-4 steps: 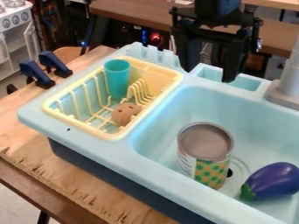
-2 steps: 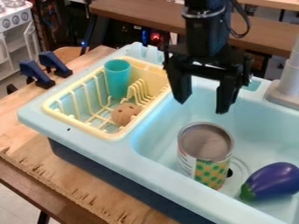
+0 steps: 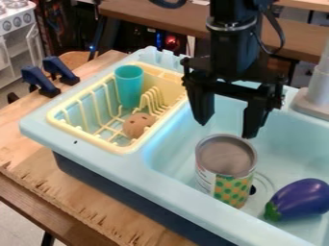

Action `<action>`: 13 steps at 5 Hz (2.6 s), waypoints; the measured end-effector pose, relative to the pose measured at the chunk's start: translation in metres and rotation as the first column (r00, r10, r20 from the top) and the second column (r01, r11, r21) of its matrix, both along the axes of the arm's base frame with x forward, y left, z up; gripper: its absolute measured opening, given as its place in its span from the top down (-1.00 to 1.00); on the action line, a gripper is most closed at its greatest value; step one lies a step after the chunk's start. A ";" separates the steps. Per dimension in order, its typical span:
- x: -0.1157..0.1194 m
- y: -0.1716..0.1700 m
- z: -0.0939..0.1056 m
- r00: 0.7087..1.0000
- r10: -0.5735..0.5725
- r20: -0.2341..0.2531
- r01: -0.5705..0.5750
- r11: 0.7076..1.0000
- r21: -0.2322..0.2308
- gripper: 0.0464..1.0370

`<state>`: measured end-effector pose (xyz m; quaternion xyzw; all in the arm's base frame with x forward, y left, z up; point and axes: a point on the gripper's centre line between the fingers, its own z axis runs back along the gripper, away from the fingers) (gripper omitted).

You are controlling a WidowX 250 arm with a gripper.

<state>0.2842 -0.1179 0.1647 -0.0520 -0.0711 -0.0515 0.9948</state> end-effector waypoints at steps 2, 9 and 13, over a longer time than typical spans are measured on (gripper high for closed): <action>-0.013 -0.006 -0.012 0.998 0.012 -0.066 -0.014 1.000 -0.025 -0.93; 0.038 0.000 -0.044 0.993 0.036 -0.110 -0.041 0.998 -0.044 -0.93; 0.064 -0.001 -0.039 0.999 -0.009 -0.053 0.009 1.000 0.000 -0.93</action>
